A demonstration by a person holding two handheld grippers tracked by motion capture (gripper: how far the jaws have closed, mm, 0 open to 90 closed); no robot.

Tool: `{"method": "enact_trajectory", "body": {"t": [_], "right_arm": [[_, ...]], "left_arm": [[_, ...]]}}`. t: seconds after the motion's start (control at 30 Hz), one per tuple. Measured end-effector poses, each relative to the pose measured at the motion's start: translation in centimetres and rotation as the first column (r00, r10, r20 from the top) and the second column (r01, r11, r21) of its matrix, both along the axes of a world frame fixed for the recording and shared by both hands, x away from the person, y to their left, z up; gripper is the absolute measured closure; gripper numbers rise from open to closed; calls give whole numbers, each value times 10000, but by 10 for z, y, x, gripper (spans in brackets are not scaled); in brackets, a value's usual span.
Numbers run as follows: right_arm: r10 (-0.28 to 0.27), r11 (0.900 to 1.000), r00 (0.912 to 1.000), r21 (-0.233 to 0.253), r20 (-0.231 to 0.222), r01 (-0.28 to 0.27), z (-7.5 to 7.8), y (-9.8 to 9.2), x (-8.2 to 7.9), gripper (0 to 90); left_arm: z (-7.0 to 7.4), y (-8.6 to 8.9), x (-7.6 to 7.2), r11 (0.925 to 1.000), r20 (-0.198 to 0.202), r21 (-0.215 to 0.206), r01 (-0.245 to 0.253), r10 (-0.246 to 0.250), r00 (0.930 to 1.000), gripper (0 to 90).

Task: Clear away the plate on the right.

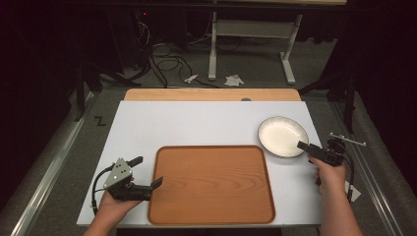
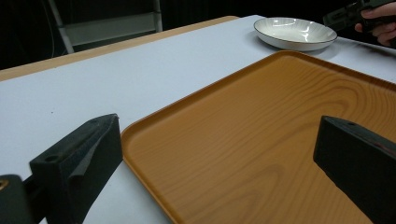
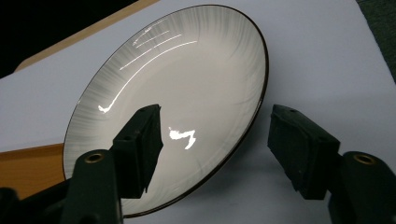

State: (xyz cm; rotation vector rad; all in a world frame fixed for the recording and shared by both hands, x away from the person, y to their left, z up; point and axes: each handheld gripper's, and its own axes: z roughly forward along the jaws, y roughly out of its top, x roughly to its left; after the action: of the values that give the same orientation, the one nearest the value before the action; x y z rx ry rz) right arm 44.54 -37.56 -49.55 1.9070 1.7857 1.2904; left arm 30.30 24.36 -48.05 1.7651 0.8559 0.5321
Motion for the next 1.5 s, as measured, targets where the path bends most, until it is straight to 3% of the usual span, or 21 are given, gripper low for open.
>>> {"method": "enact_trajectory", "body": {"t": [0.23,0.47,0.6,0.77,0.9,1.03,1.23,1.5], "right_arm": [[-130,9969,9996,775,-259,150,-6,-12,0,444],[33,9963,9984,855,-560,15,-13,-10,8,468],[-134,9905,9971,1355,-756,236,-17,-11,12,506],[-227,9883,9959,1486,-871,355,-17,-11,13,510],[-113,9923,9962,1221,-865,219,-17,-12,14,559],[15,9912,9957,1316,-929,108,-17,-12,18,575],[-17,9962,9944,866,-1052,109,-15,-7,29,600],[186,9973,9945,721,-1027,-112,-15,-7,31,624]], "left_arm": [[1,1,-2,10000,43,-48,-9,9,10000,21],[1,6,-5,9998,94,-179,-7,9,10000,24],[0,9,-5,9994,-4,-307,-184,184,9998,29],[2,10,-8,9988,78,-419,-243,246,9997,35],[1,10,-6,9979,-28,-622,-153,151,9999,40],[0,10,-5,9980,-51,-633,-86,83,10000,42],[0,10,-7,9977,-71,-674,-96,91,9999,46],[-2,11,-6,9974,-219,-685,-202,188,9996,52]]}}
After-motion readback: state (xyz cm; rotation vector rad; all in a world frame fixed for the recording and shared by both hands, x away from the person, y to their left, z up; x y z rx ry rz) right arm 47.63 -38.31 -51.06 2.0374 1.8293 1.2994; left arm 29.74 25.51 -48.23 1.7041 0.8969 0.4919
